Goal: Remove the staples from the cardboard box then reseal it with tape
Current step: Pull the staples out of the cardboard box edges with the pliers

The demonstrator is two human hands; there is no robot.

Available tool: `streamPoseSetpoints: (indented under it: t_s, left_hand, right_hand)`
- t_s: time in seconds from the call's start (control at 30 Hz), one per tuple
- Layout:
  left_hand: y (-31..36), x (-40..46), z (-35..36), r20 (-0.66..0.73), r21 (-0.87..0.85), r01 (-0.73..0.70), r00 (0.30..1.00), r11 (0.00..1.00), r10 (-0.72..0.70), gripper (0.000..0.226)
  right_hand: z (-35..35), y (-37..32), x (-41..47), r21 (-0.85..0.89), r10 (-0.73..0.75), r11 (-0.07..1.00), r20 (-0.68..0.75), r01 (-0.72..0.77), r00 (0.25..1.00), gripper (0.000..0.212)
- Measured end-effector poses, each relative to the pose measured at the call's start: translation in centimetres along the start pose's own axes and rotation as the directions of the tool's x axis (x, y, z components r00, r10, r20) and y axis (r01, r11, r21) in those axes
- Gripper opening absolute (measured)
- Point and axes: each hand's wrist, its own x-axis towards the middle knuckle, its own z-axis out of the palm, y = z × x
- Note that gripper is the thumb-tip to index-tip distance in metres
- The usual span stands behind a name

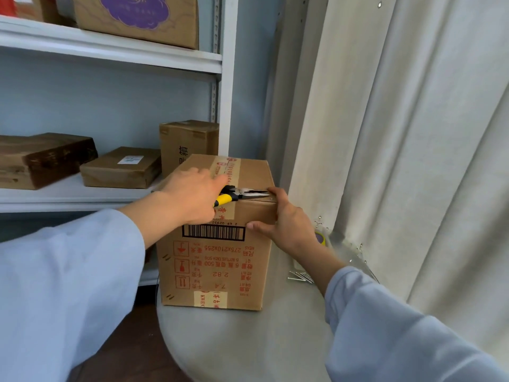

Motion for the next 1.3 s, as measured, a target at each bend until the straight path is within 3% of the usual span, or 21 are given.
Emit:
streamPoseSetpoints:
  t_s: [0.13,0.33,0.5,0.7,1.0,1.3]
  left_hand:
    - [0.7,1.0,0.3,-0.042,0.006,0.013,0.999,1.0,-0.012,0.061]
    - [0.1,0.9,0.3,-0.041,-0.009,0.083,0.996,0.997,-0.083,0.062]
    - [-0.7,-0.4,-0.5,-0.041,-0.081,0.033,0.998,0.996,-0.036,0.05]
    - [-1.1,-1.4,-1.1,0.055,-0.176,-0.004,0.998,0.984,0.014,0.054]
    - [-2.1,0.6,-2.3,0.244,-0.308,-0.092,0.954,0.947,0.172,0.045]
    - [-0.7,0.4,-2.7,0.256,-0.188,-0.066,0.96,0.98,0.113,0.058]
  right_hand:
    - [0.3,-0.7,-0.5,-0.1,0.049,0.994,-0.056,-0.054,0.997,0.083]
    - [-0.8,-0.2,0.1,-0.071,0.016,0.997,-0.039,-0.019,0.999,0.074]
    - [-2.5,0.9,1.3,0.108,-0.041,0.994,0.192,0.021,0.981,0.107]
    - [-1.9,0.6,0.9,0.126,-0.055,0.992,0.204,0.03,0.977,0.095]
    - [-1.1,1.5,1.2,0.157,-0.012,0.987,0.212,-0.022,0.977,0.098]
    - [-0.9,1.4,1.3,0.176,0.0,0.984,0.208,-0.037,0.978,0.097]
